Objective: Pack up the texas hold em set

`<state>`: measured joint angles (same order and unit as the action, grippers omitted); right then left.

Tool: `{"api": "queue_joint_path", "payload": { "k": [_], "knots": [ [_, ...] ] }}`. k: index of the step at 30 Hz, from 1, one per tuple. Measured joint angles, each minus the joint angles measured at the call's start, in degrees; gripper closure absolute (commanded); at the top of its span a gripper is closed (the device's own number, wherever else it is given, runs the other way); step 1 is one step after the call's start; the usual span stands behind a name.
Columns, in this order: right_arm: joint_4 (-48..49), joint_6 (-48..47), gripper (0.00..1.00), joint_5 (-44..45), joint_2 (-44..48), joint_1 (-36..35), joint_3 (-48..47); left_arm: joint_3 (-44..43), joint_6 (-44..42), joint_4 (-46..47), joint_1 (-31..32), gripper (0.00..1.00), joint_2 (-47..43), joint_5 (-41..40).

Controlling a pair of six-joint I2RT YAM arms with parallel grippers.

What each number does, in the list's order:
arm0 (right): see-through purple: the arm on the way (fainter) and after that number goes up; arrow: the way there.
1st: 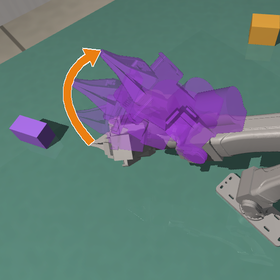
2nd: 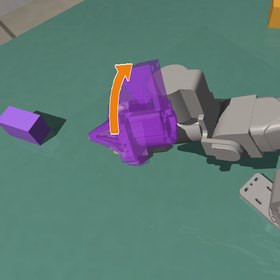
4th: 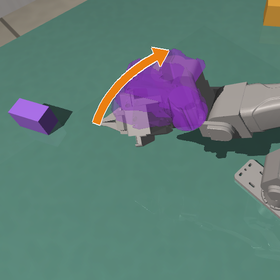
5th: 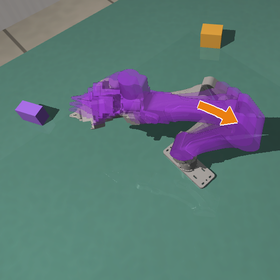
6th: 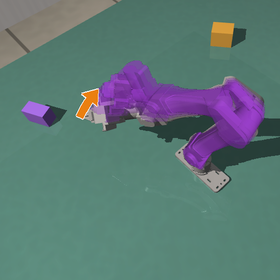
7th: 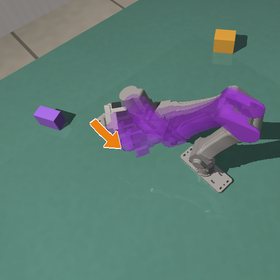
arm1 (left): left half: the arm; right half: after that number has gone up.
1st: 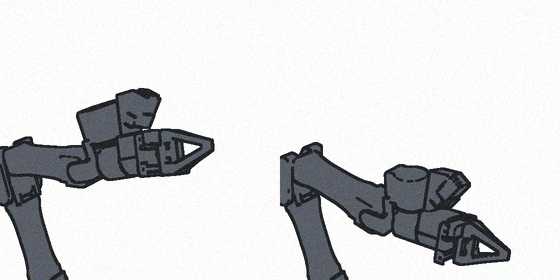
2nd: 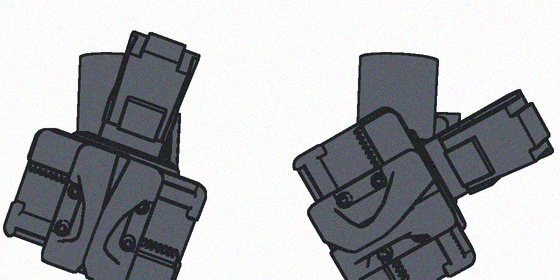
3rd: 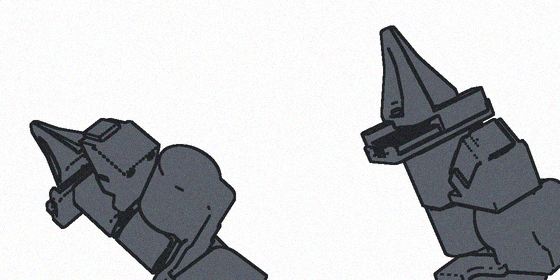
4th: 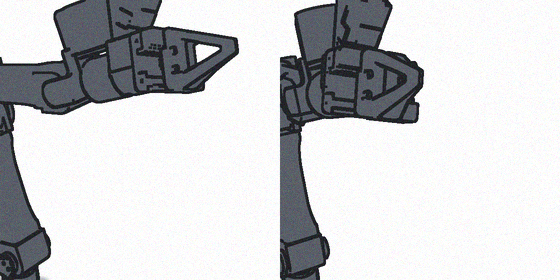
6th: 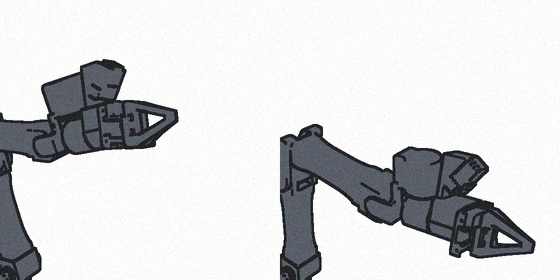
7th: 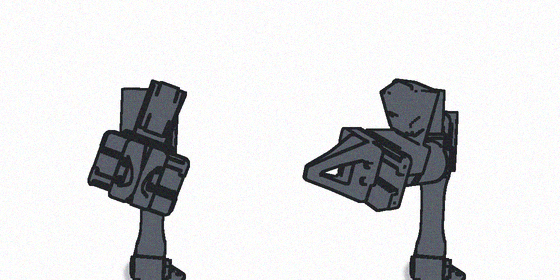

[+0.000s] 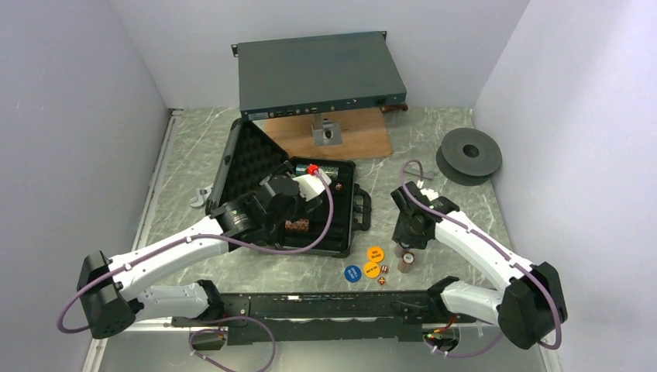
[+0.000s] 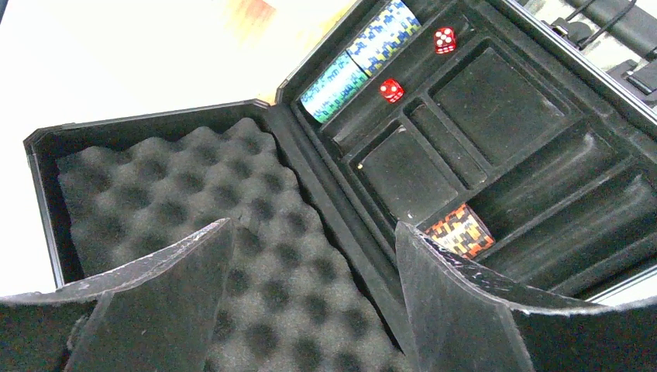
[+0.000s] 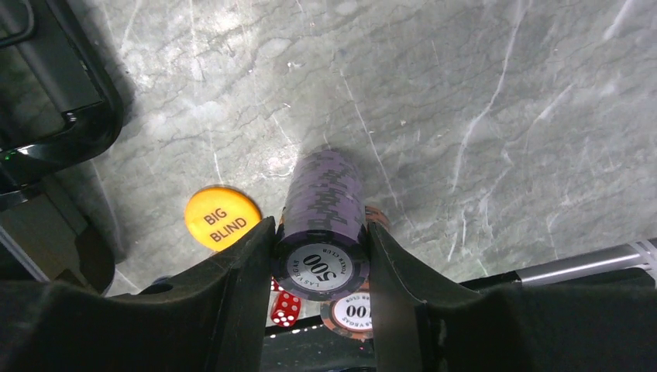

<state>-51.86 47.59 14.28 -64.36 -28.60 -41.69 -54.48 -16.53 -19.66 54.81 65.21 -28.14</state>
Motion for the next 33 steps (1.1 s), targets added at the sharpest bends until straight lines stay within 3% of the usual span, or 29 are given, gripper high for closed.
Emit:
{"api": "queue_joint_path", "payload": {
  "k": [8,15,22,33],
  "knots": [
    [-5.01,-1.40,0.99,0.85,4.17,0.00,-6.78,0.02,0.26,-1.18,0.00,0.13,-0.79,3.67],
    [-11.54,-5.53,1.00,1.16,4.44,0.00,-19.61,2.08,-2.25,-1.16,0.04,0.06,-6.43,14.19],
    [-17.16,-10.36,1.00,1.46,4.72,0.00,-30.05,6.91,-6.88,0.24,0.07,0.05,-10.43,22.40],
    [-19.45,-14.34,1.00,-5.92,4.50,0.00,-36.94,7.89,-9.20,0.00,0.79,0.05,-8.28,26.86]
  ]
}}
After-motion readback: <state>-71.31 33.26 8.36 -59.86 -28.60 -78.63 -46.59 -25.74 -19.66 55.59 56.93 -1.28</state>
